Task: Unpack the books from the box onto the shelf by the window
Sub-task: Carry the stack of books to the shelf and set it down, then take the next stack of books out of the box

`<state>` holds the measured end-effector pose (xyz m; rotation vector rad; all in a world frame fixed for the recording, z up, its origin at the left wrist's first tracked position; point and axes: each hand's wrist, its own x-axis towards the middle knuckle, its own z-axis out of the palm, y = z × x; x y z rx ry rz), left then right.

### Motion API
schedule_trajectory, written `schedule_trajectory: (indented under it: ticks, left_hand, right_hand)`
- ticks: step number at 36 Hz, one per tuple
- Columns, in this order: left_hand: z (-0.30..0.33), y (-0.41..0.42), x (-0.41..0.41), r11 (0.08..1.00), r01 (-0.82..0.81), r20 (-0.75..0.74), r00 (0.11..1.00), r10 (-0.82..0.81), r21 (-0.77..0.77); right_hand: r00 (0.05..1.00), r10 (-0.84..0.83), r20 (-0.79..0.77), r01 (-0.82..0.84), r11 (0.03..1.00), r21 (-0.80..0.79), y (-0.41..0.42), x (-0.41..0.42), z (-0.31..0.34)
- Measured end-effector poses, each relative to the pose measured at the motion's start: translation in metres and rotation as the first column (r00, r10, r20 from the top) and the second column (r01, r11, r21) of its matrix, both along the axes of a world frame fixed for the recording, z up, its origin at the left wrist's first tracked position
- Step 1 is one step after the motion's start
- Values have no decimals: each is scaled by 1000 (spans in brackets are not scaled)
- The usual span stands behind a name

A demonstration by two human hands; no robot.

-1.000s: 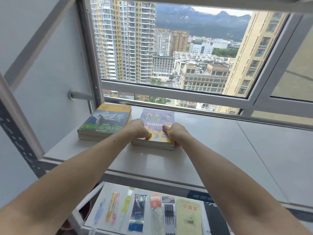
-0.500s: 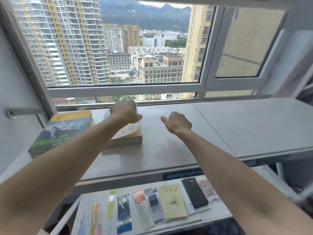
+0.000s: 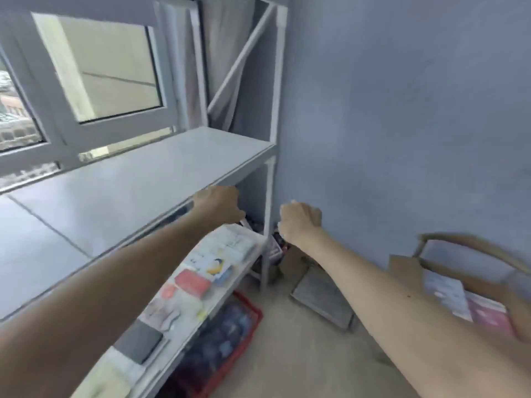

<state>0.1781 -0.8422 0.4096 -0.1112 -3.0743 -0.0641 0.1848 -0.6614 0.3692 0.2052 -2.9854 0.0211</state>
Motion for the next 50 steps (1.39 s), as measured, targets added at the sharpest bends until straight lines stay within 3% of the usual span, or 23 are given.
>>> schedule_trajectory:
  ticks: [10,22,30,37,46,50]
  left_hand:
    - [-82,319,-51,954,299,216,930,-296,22]
    - [-174,581,-110,835,551,406,761,-506,8]
    - [-237,702,-158,776,629,492,693,-527,-55]
    - [-305,779,-184,781,624,581,651,-488,-43]
    - [-389,835,-198,811,582,655,640,-402,-70]
    - [-433,842,-203,769,632,685,603,-409,-98]
  right_hand:
    - [936,-333,115,330,943,46,289,21,-56]
    - [739,-596,314,592,797,118,537,-8,-135]
    - [654,-650,388,674,733,93,671,-42,-192]
    - [634,-591,499,630,769,110,764,-77,-255]
    - [622,-484,616,585,809,45,826,-129,-342]
    - [588,-422,690,651,753,-95,830,-142,-393]
